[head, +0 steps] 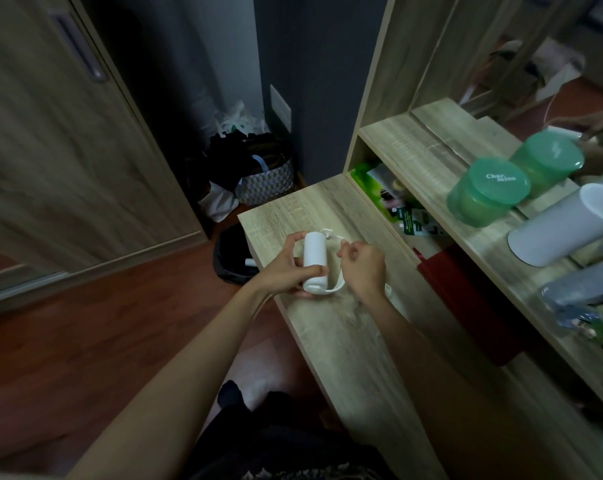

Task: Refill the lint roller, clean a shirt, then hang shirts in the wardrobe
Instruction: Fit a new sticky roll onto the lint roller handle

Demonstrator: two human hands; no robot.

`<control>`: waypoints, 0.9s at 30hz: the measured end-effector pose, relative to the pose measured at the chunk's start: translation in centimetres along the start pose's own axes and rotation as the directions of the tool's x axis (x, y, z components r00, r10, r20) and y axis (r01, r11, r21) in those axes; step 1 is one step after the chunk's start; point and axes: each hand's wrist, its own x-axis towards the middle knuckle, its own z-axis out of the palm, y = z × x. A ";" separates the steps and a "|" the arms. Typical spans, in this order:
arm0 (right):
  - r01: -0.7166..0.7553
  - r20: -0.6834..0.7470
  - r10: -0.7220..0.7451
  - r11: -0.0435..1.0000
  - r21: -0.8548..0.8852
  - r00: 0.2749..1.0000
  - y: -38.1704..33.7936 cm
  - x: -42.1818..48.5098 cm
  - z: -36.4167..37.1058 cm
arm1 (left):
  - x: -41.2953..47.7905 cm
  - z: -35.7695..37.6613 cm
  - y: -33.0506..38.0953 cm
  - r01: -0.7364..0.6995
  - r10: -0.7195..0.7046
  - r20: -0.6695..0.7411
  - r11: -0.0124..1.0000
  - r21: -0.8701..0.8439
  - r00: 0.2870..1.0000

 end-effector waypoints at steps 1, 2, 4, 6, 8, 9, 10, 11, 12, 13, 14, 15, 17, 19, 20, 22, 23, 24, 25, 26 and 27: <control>-0.008 0.007 0.008 1.000 -0.006 1.000 0.0 0.1 0.1 | 0.0 -0.1 -0.1 -0.009 0.009 -0.001 0.999 0.035 1.000; -0.013 0.016 0.013 1.000 -0.013 1.000 -0.1 0.1 0.1 | 0.1 -0.1 -0.1 -0.019 0.019 0.000 0.997 0.074 1.000; -0.018 0.029 0.018 1.000 -0.025 0.999 -0.1 0.1 0.3 | 0.2 -0.2 -0.3 -0.030 0.029 0.007 0.992 0.119 1.000; -0.020 0.038 0.021 0.999 -0.030 0.999 0.0 -0.1 0.5 | 0.3 -0.5 -0.4 -0.031 0.029 0.018 0.990 0.137 0.999; 0.003 0.043 -0.002 1.000 -0.019 0.999 0.0 -0.3 0.4 | 0.2 -0.8 -0.4 -0.038 0.034 0.030 0.988 0.148 0.999; 0.023 0.065 -0.022 1.000 -0.006 0.998 0.1 -0.3 0.3 | 0.2 -0.9 -0.3 -0.047 0.043 0.032 0.987 0.151 0.999; 0.053 0.099 -0.054 0.998 0.014 0.994 0.0 -0.2 -0.2 | 0.2 -1.1 -0.2 -0.056 0.053 0.029 0.986 0.154 0.998; 0.081 0.140 -0.086 0.996 0.043 0.986 0.1 0.1 -0.7 | 0.2 -1.2 -0.2 -0.061 0.058 0.022 0.987 0.150 0.998; 0.097 0.187 -0.111 0.992 0.084 0.976 0.0 0.3 -1.4 | 0.2 -1.4 -0.2 -0.060 0.059 0.011 0.988 0.140 0.998; 0.087 0.242 -0.116 0.988 0.126 0.963 0.1 0.6 -2.0 | 0.2 -1.5 -0.2 -0.055 0.056 -0.001 0.990 0.127 0.998; 0.068 0.300 -0.112 0.985 0.156 0.947 -0.1 0.7 -2.7 | 0.2 -1.7 -0.2 -0.054 0.056 -0.007 0.991 0.120 0.998; 0.034 0.358 -0.093 0.985 0.167 0.929 -0.2 0.7 -3.0 | 0.2 -1.8 -0.3 -0.059 0.060 -0.008 0.991 0.116 0.998; -0.048 0.425 -0.029 0.984 0.170 0.905 -0.2 0.5 -3.2 | 0.3 -2.0 -0.4 -0.089 0.089 0.001 0.991 0.102 0.996; -0.127 0.443 0.029 0.973 0.193 0.896 -0.2 0.4 -2.8 | 0.3 -2.0 -0.4 -0.121 0.121 0.002 0.988 0.093 0.993; -0.142 0.443 0.041 0.970 0.197 0.896 -0.2 0.4 -2.6 | 0.3 -2.0 -0.5 -0.131 0.131 0.001 0.987 0.092 0.991; -0.142 0.443 0.034 0.967 0.213 0.896 -0.2 0.1 -2.5 | 0.3 -1.9 -0.6 -0.143 0.143 0.005 0.985 0.093 0.990; -0.128 0.441 0.025 0.970 0.205 0.897 -0.2 -0.1 -2.5 | 0.3 -1.9 -0.6 -0.147 0.146 0.011 0.984 0.099 0.989; -0.107 0.439 0.010 0.974 0.197 0.898 -0.4 -0.4 -2.6 | 0.3 -2.0 -0.6 -0.152 0.151 0.019 0.983 0.108 0.988; -0.085 0.441 -0.001 0.981 0.176 0.898 -0.2 -0.5 -2.5 | 0.3 -2.1 -0.7 -0.157 0.155 0.025 0.981 0.113 0.988; -0.037 0.438 -0.028 0.990 0.138 0.899 -0.1 -0.5 -2.5 | 0.3 -2.2 -0.7 -0.161 0.159 0.028 0.980 0.115 0.987; 0.005 0.440 -0.043 0.996 0.088 0.897 -0.1 -0.7 -2.4 | 0.3 -2.3 -0.8 -0.164 0.162 0.027 0.980 0.116 0.986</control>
